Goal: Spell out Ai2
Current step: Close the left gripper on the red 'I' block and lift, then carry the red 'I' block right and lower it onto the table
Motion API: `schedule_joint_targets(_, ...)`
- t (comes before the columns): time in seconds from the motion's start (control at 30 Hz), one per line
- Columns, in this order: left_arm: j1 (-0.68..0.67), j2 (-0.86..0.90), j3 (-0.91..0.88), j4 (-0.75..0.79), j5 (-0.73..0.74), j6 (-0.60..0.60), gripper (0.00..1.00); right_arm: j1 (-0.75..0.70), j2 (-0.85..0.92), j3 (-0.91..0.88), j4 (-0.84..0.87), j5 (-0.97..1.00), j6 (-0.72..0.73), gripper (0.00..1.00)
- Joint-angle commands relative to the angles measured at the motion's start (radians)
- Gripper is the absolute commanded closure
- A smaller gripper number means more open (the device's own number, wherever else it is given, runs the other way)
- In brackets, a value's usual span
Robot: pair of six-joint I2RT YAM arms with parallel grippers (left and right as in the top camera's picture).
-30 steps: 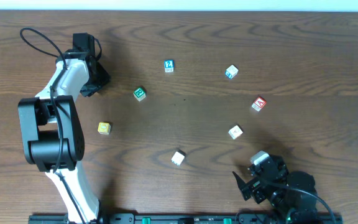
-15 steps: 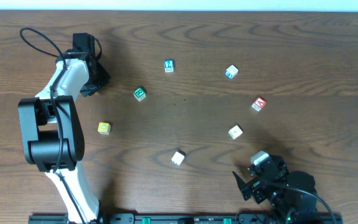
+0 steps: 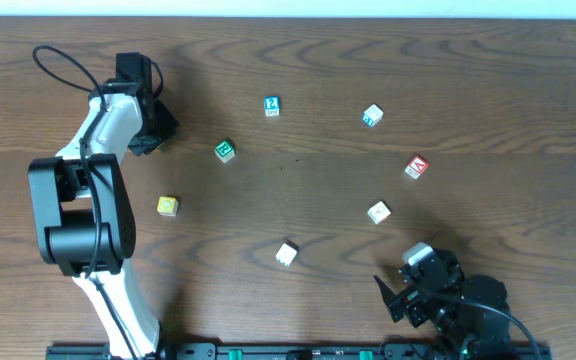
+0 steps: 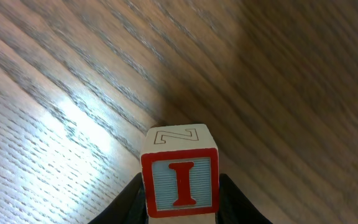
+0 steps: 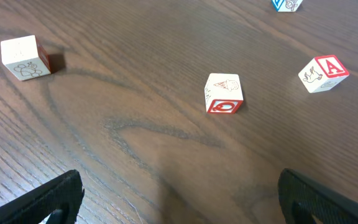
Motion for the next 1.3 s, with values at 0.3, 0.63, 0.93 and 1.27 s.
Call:
schedule_joint_targets(0.3,-0.150,-0.122,0.014,-0.036,-0.070,0.124,0.94,-0.009,-0.005,-0.012,-0.005,-0.014,0.010,0.01)
schedule_joint_targets(0.63,-0.346,-0.198,0.013,-0.044,-0.103,0.168,0.94,-0.009,-0.005,-0.012,-0.005,-0.014,0.011,0.01)
schedule_joint_targets(0.93,-0.558,-0.166,0.013,0.020,-0.090,0.183,0.94,-0.009,-0.005,-0.012,-0.005,-0.014,0.011,0.01)
schedule_joint_targets(1.27,-0.606,-0.034,0.013,0.108,-0.024,0.306,0.94,-0.009,-0.005,-0.012,-0.005,-0.014,0.011,0.01)
